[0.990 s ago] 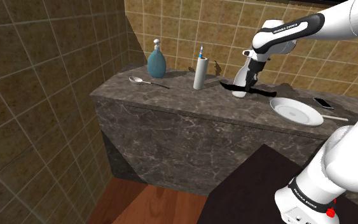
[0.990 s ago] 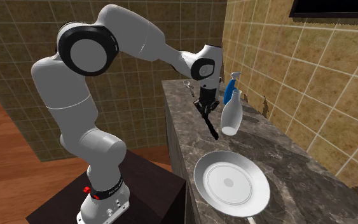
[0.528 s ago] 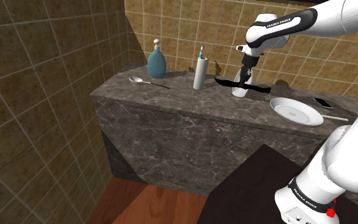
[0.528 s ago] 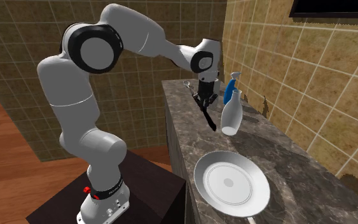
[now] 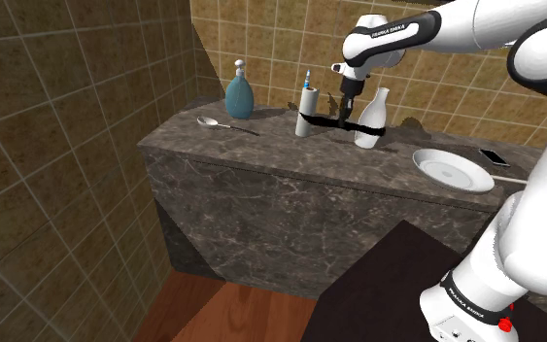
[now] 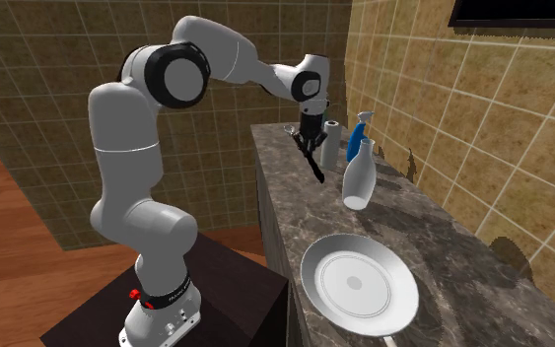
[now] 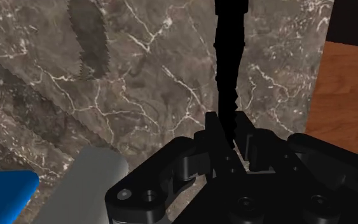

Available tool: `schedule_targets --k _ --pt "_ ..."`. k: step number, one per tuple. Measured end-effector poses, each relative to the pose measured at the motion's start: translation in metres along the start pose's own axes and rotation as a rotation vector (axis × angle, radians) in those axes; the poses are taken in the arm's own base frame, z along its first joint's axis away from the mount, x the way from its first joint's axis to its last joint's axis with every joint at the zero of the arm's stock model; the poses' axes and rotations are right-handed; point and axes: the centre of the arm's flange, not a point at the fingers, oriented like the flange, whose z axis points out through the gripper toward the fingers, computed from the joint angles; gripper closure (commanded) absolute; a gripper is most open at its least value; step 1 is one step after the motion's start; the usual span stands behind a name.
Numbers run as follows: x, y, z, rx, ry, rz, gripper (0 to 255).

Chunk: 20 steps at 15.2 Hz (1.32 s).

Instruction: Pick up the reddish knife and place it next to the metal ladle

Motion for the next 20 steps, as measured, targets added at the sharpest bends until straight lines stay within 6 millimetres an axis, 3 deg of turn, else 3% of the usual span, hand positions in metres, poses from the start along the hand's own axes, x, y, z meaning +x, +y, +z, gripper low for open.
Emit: schedule_targets --k 15,20 --pt "0.2 0.015 0.003 -0.001 0.0 0.001 255" --pt "0.212 0.014 0.026 0.0 0.0 0.001 255"
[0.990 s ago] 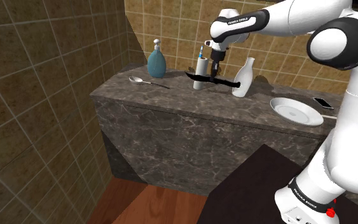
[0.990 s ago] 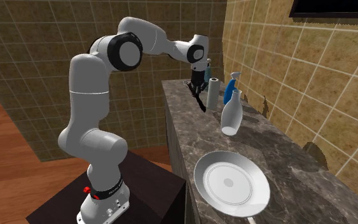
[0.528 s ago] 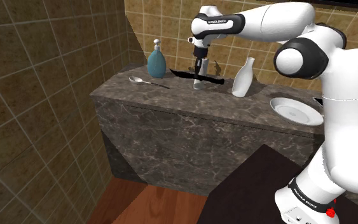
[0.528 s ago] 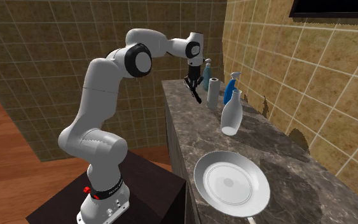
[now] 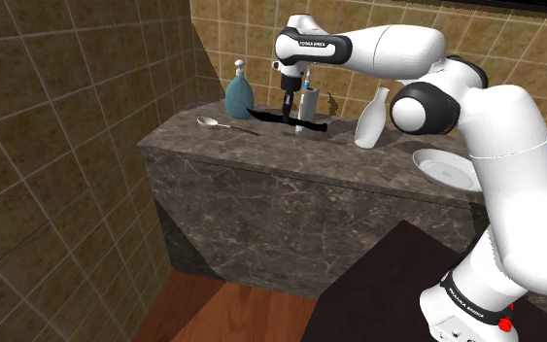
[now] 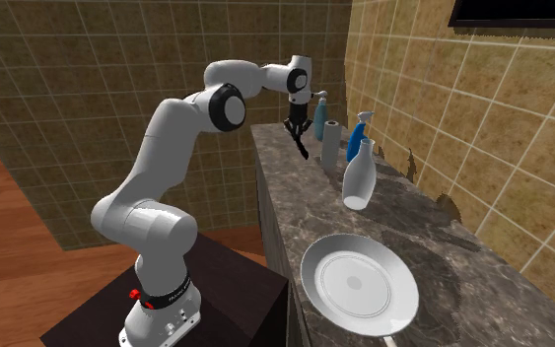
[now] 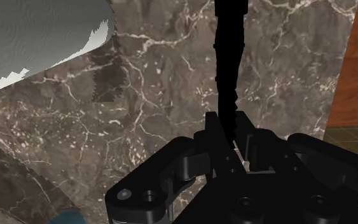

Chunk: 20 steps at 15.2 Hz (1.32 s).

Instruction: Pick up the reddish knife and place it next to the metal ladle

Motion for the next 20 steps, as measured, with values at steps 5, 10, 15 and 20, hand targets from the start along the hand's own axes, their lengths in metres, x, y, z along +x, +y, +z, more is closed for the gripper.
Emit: schedule_targets --k 5,10,15,20 --pt "0.0 -0.001 0.027 0.0 0.0 0.0 255" --pt "-0.001 0.001 0.052 0.0 0.0 0.0 255" --pt "-0.001 0.0 0.077 0.0 0.0 0.0 255" --pt "-0.001 0.0 0.083 0.0 0.0 0.0 255"
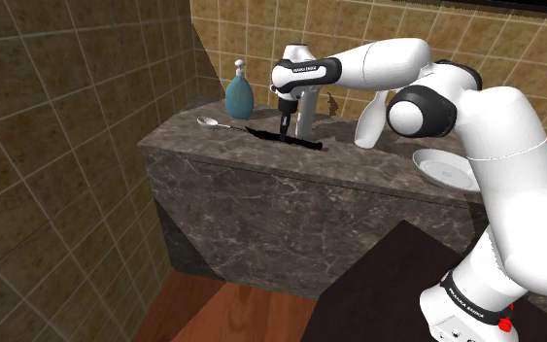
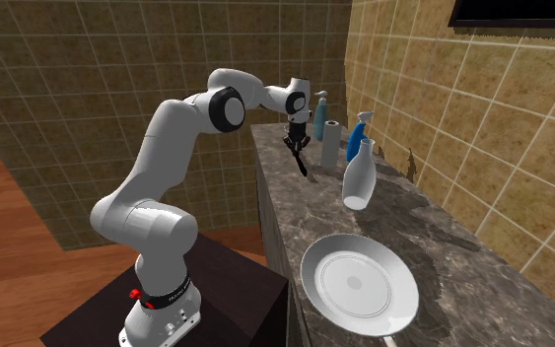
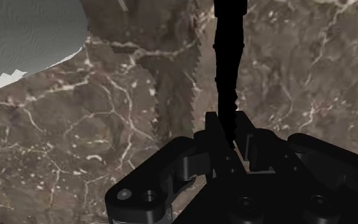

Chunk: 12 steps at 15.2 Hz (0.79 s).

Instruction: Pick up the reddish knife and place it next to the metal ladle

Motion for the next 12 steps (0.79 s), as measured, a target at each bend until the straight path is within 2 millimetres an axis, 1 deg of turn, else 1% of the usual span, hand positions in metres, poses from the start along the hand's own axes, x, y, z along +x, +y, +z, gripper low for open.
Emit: schedule_targets --k 1,2,8,10,12 --pt "0.0 0.0 0.0 0.0 0.0 0.0 255" --pt "0.0 0.0 0.0 0.0 0.0 0.0 0" --pt "0.0 0.0 0.0 0.0 0.0 0.0 0" --pt "0.001 -0.002 -0.015 0.0 0.0 0.0 0" --pt "0.001 0.0 -0.039 -0.001 0.001 0.0 0"
